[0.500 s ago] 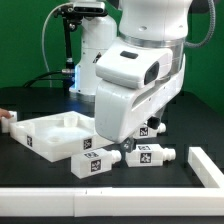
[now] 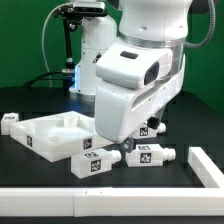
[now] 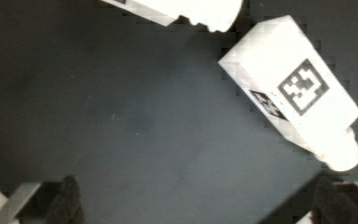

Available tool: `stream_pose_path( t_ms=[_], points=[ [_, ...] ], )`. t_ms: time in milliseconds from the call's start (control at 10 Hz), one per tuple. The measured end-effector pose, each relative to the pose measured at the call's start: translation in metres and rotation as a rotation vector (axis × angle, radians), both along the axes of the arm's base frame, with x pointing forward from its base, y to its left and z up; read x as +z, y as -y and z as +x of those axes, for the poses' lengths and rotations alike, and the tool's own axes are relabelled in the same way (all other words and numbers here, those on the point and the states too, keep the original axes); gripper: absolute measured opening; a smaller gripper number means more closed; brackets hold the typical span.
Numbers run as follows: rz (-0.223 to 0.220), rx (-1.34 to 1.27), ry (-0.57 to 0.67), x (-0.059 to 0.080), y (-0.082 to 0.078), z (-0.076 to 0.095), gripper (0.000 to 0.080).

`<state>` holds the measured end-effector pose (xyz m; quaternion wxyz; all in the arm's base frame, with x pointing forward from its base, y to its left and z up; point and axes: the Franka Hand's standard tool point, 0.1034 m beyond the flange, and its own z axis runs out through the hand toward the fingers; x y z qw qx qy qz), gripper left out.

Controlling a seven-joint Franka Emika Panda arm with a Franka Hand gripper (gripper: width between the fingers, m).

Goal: Assemble square table

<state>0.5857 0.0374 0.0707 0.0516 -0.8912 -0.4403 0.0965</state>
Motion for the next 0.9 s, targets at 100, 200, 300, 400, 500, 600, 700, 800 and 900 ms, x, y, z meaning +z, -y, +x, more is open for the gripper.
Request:
stream_pose_path(
  t_ms=[100, 200, 300, 400, 500, 600, 700, 800, 900],
  points=[
    [0.000, 0.000, 0.000, 0.0000, 0.0000, 0.0000, 0.0650],
    [0.000, 0.000, 0.000, 0.0000, 0.0000, 0.0000, 0.0650],
    [0.000, 0.000, 0.000, 0.0000, 0.0000, -0.0001, 0.0650],
    [0.000, 0.000, 0.000, -0.0001, 0.0000, -0.0001, 0.0650],
    [0.000, 0.000, 0.000, -0.0001, 0.0000, -0.0001, 0.0650],
    [0.000, 0.000, 0.000, -0.0001, 0.0000, -0.0001, 0.0650],
    [0.000, 0.000, 0.000, -0.0001, 0.0000, -0.0001, 0.0650],
    [0.000, 0.000, 0.000, -0.0001, 0.0000, -0.0002, 0.0650],
    [0.000, 0.000, 0.000, -0.0001, 0.0000, -0.0002, 0.0650]
  ],
)
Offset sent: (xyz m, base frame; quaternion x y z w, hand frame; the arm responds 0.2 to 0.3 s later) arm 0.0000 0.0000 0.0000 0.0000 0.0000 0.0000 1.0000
